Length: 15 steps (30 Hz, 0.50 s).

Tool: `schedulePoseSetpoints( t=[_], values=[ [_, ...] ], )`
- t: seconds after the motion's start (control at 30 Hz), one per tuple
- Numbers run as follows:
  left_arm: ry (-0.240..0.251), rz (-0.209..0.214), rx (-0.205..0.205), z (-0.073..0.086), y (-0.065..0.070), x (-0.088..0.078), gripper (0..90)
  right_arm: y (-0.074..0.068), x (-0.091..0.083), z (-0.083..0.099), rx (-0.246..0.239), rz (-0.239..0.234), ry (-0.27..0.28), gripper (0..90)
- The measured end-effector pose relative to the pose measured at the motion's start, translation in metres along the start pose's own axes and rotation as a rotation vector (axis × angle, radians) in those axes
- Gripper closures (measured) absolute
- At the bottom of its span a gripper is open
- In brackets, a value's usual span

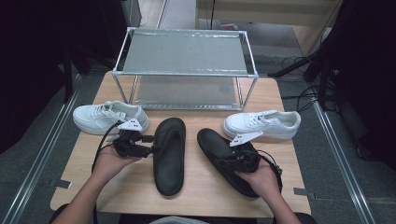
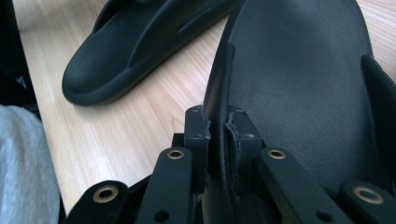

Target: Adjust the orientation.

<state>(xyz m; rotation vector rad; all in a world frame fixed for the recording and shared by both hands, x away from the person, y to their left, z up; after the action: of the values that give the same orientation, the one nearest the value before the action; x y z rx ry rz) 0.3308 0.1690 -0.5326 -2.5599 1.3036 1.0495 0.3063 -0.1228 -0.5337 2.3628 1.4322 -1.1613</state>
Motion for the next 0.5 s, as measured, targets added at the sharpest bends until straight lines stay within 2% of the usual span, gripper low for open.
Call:
schedulePoseSetpoints(
  t=[0.17,0.27,0.3,0.4,0.5],
  values=[
    [0.016,0.014,-0.043,0.002,-0.002,-0.001,44.1,-0.001,0.019,-0.007,-0.017,0.015,-0.041,81.6],
    [0.050,0.061,-0.094,0.001,0.000,0.000,44.1,0.000,0.026,-0.010,-0.002,0.016,-0.048,81.7],
    [0.050,0.072,-0.097,0.001,0.001,0.001,44.0,-0.001,0.030,-0.010,0.006,0.017,-0.054,81.7],
    [0.015,0.056,-0.056,0.004,0.003,0.003,43.6,-0.005,0.037,-0.008,-0.032,0.030,-0.096,81.1],
    [-0.006,0.043,-0.036,0.008,0.004,0.003,43.4,-0.008,0.038,-0.008,-0.050,0.028,-0.092,79.9]
  ],
)
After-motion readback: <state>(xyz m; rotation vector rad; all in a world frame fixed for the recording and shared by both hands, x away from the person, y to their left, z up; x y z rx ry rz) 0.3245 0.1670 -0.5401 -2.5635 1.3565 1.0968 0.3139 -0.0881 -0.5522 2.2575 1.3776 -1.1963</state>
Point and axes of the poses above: each handheld gripper's, and its own axes: x roughly forward along the jaws, z roughly out of its underside, y roughly to its right, the point moved 7 cm from there along x, roughly forward along the jaws, and after that the axes turned 4 degrees about y, right-handed, at the moved point
